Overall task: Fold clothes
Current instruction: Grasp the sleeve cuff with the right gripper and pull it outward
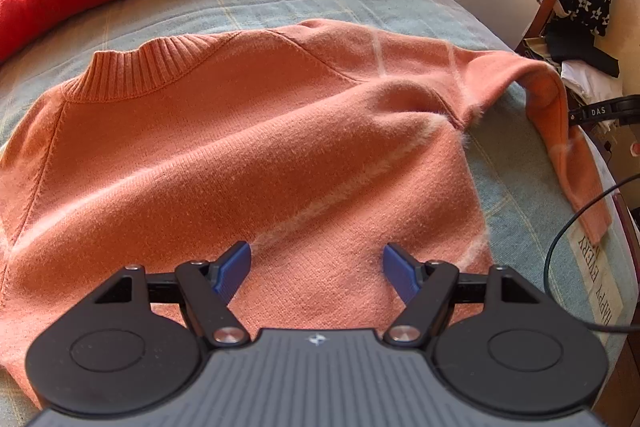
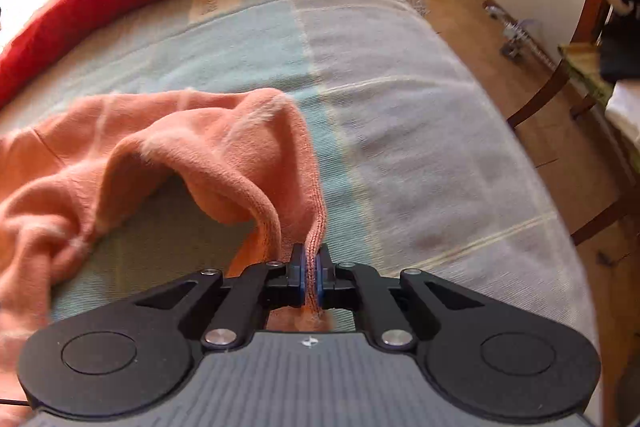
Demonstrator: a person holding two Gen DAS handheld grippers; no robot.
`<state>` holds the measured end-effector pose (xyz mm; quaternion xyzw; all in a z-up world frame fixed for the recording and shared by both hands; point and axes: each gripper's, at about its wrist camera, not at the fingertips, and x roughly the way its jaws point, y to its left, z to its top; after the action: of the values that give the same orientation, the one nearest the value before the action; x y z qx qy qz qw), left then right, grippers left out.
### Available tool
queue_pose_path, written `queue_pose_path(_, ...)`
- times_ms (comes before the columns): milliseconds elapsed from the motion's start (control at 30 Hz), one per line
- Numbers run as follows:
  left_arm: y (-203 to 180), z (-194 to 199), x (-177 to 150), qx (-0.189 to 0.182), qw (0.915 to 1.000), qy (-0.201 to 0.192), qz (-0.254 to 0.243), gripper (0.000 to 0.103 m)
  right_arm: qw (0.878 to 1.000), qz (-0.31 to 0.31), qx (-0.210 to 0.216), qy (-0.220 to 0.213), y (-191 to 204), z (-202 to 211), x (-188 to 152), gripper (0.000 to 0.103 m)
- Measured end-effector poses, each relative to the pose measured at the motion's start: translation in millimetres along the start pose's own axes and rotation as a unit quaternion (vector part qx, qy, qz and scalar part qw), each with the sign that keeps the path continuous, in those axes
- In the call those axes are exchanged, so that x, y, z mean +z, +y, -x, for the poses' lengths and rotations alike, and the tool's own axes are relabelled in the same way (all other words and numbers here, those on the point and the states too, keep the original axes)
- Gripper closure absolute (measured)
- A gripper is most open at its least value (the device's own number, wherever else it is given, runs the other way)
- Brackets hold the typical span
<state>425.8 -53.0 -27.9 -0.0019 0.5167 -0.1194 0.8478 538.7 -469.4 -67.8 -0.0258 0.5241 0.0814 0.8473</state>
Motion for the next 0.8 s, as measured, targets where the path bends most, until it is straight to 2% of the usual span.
queue_pose_path(200,2.4,2.2,1.5,0.001,1.0000,-0.001,0.002,0.029,0.989,0.094,-0.110,0.011,-21.2,-18.9,34.1,0.097)
queue_pose_path(400,5.9,3.3,3.1,0.002,1.0000,-0.003,0.005,0.029,0.975,0.152,-0.162,0.014,-26.9,-36.0,63.5,0.095)
queue_pose_path(467,7.4,3.0,2.8,0.003,1.0000,-0.004,0.007,0.030,0.970,0.168,-0.173,0.023,-25.7,-46.6,65.9,0.091)
queue_pose_path(500,8.3,2.8,2.5,0.004,0.9999,-0.004,0.009,0.030,0.968,0.170,-0.180,0.027,-25.3,-51.1,65.9,0.085)
queue_pose_path(567,10.2,3.1,1.5,0.004,0.9999,-0.003,0.012,0.029,0.968,0.163,-0.188,0.024,-26.6,-52.3,64.8,0.080)
queue_pose_path(667,12.9,3.6,0.2,0.005,0.9999,-0.001,0.014,0.029,0.973,0.117,-0.198,-0.001,-34.4,-36.6,58.1,0.072)
queue_pose_path(733,14.1,3.7,0.9,0.006,0.9999,-0.002,0.016,0.030,0.976,0.080,-0.203,-0.018,-40.8,-22.7,48.2,0.059)
queue_pose_path(800,14.6,3.6,2.0,0.006,0.9998,-0.003,0.018,0.030,0.980,0.039,-0.195,-0.024,-47.7,-10.4,33.1,0.053)
